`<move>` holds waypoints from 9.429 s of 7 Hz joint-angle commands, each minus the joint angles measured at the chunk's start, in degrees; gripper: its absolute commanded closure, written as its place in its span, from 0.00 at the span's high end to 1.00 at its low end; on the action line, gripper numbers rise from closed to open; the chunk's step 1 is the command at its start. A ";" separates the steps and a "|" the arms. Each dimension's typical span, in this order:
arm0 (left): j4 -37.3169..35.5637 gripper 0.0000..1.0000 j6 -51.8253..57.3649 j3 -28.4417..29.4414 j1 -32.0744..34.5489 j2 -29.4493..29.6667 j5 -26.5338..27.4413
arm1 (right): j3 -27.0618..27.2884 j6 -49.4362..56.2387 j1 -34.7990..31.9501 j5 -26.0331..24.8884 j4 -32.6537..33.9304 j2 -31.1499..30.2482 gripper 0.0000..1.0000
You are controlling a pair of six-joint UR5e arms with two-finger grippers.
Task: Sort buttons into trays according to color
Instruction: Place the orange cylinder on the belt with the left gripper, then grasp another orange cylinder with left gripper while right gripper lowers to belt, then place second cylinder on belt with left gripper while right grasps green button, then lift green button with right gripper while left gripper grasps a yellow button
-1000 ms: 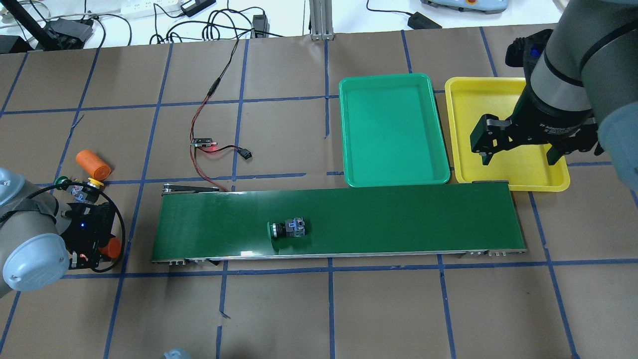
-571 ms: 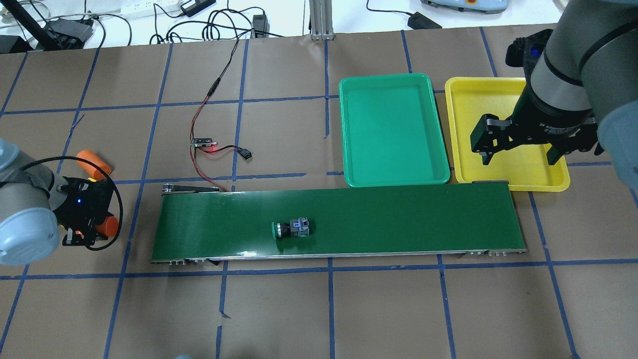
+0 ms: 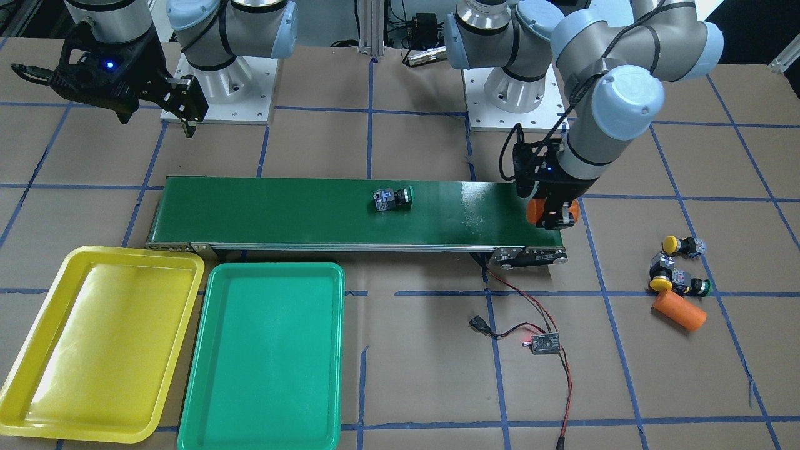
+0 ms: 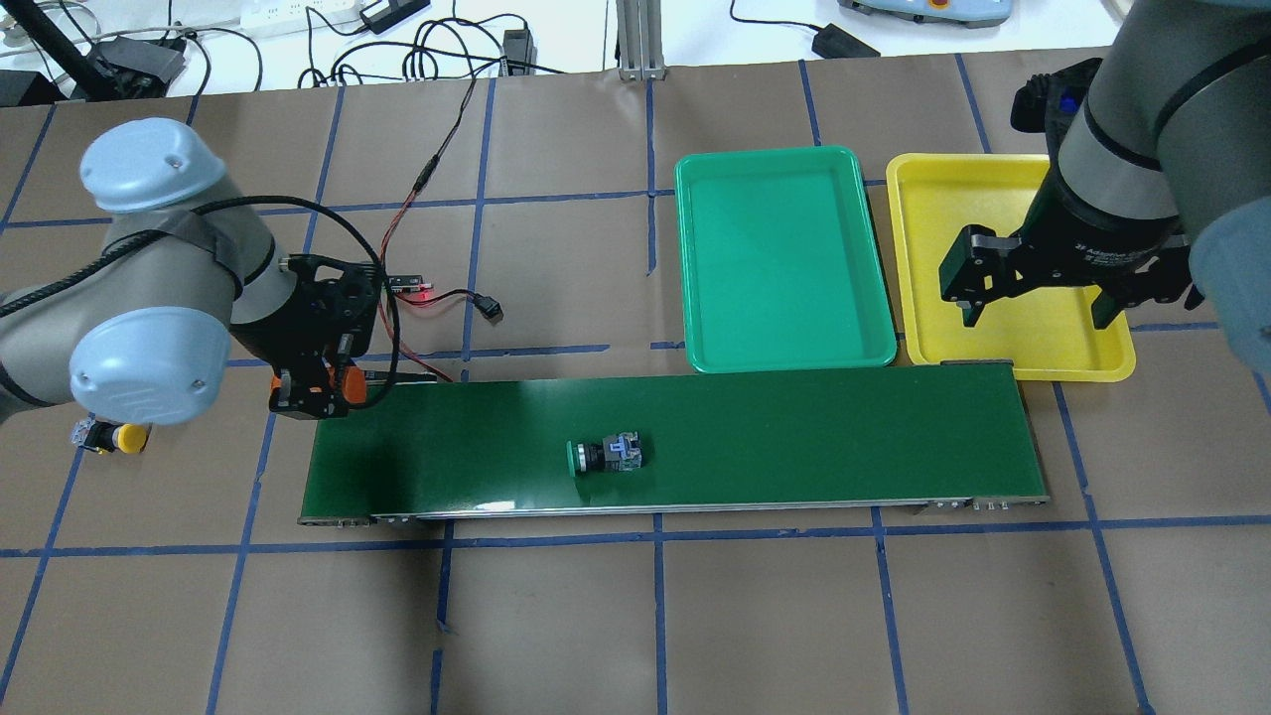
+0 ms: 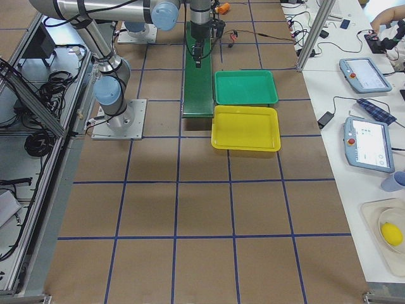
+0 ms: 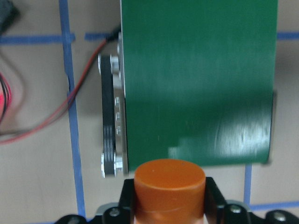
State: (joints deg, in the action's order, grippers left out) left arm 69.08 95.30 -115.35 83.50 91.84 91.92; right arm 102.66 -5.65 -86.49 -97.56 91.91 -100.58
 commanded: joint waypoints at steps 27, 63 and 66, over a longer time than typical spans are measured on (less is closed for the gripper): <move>-8.97 0.29 37.95 20.96 -25.94 28.94 -2.98 | 19.08 -54.03 -1.49 11.69 20.76 2.59 1.00; -11.95 0.63 7.71 9.09 -29.63 23.04 -4.73 | 14.26 -60.97 2.82 10.02 19.46 13.66 0.00; -9.06 0.08 7.45 9.62 -25.77 20.14 -4.82 | 0.93 -53.47 2.91 10.54 14.43 16.70 0.00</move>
State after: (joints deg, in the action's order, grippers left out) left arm 59.07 102.77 -105.85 55.97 113.09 87.06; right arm 109.28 -64.03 -83.66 -87.38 106.90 -86.43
